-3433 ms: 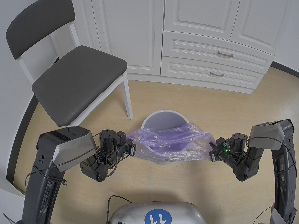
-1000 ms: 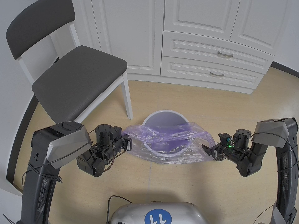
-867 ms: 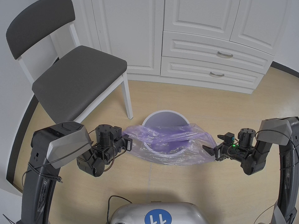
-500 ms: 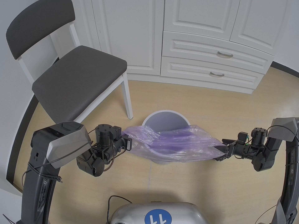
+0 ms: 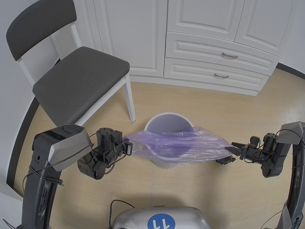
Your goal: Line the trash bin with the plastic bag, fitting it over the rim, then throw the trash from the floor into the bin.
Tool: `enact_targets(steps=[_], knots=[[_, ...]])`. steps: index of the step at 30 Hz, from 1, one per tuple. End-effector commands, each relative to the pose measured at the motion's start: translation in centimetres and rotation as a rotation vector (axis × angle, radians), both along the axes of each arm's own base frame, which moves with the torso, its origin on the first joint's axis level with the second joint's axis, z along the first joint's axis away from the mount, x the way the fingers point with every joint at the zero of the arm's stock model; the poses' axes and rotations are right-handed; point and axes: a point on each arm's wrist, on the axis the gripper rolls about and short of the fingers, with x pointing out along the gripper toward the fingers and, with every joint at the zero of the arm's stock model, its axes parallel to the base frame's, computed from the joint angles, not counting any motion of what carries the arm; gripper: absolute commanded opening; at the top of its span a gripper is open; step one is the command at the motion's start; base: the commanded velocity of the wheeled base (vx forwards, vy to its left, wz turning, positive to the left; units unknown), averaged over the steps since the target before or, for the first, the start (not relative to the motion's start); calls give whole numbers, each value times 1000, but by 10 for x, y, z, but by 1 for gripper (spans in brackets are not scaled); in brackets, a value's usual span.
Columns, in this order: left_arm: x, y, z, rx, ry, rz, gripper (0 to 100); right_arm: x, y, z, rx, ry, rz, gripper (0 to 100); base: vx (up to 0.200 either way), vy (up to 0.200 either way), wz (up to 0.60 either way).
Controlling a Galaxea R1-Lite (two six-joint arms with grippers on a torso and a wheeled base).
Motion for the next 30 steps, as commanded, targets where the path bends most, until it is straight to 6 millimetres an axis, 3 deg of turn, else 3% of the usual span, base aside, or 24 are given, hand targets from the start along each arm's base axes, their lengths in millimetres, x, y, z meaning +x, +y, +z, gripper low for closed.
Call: enact_targets(steps=[1,7,11,15,19,24,30], knots=[[5,5,0,0,-2,14,0,-1,-4,-6,10,10,-9,100,0,0,0],[6,8,0,-1,-2,21,0,-1,-9,-5,16,5,-8,100,0,0,0],[1,2,7,-10,-13,7,0,3,-3,13,28,-22,-11,100,0,0,0],[-9,-5,20,-19,-25,-15,0,3,21,48,0,-104,-22,100,0,0,0],[-20,-10,25,-18,-23,-37,0,-3,45,71,-75,-194,-59,100,0,0,0],[-27,-12,21,-8,-14,-54,0,-9,56,80,-297,-342,-127,100,0,0,0],[-25,-13,25,-20,-29,-53,0,-10,106,77,-572,-423,-300,100,0,0,0]])
